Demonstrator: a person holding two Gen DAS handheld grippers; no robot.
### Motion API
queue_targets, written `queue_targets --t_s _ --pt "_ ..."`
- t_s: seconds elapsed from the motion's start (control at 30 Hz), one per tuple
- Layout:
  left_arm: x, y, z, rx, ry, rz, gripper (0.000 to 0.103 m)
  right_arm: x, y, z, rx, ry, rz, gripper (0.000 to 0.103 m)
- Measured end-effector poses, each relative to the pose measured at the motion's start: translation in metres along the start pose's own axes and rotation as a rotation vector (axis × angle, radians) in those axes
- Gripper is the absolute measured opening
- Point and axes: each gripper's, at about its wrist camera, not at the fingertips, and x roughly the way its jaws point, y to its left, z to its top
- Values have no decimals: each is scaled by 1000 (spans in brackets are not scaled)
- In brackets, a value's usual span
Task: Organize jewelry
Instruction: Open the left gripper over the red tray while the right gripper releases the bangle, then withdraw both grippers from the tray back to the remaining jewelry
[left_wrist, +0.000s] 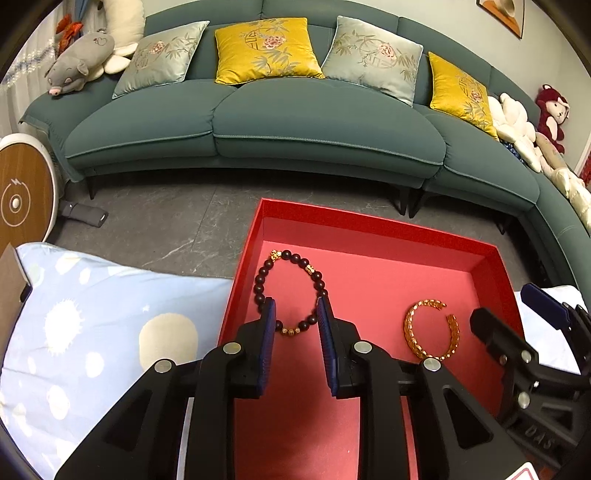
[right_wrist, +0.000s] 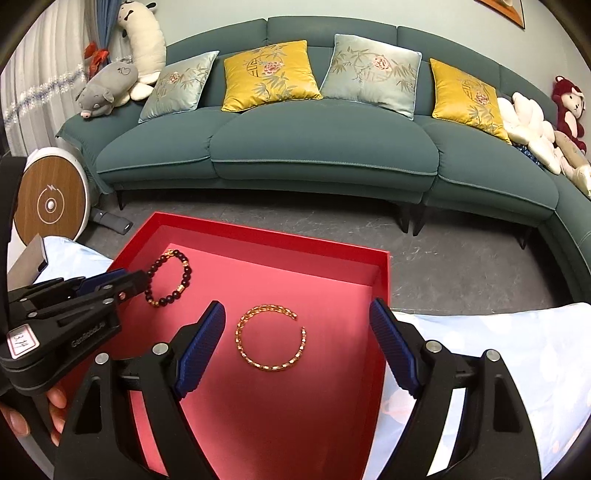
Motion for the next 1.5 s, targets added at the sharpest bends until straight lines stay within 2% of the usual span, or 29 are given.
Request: queue_targets --t_s 0.13,0.27,0.53,0.67,0.8,0.93,1.03,1.1,1.27,1.33,1.4,1.5 --pt "-3 -1 -11 2 2 -16 22 -3 -5 -2 17 1 -2 78" --pt "0 -7 -22 33 14 14 22 -6 -6 -5 12 5 -5 78" --pt "-7 -7 -33 -24 35 18 22 -12 4 -11 -71 -18 -39 78" --pt "-16 -7 -37 -34 12 39 22 -20 7 -14 -83 -30 -43 78" --pt "-39 -7 -40 -30 -15 32 22 -46 2 -16 -36 -50 -2 78" --pt "-81 -6 -54 3 -52 27 22 -92 -2 -27 -3 -61 44 79" --pt "-114 -3 -74 21 -56 22 25 -133 -1 -43 -4 -68 61 80" --pt "-134 3 -90 16 -45 17 37 -159 1 -58 -6 -71 72 80" --pt "-171 17 -135 -2 -9 24 38 -213 3 -97 25 -49 92 80" --pt "-182 20 -158 12 5 31 39 -230 3 -117 52 -43 102 80" --pt "-190 21 -181 34 17 57 48 -239 3 -138 81 -27 113 81" --pt "-195 20 -211 62 43 59 54 -241 4 -172 135 32 145 81"
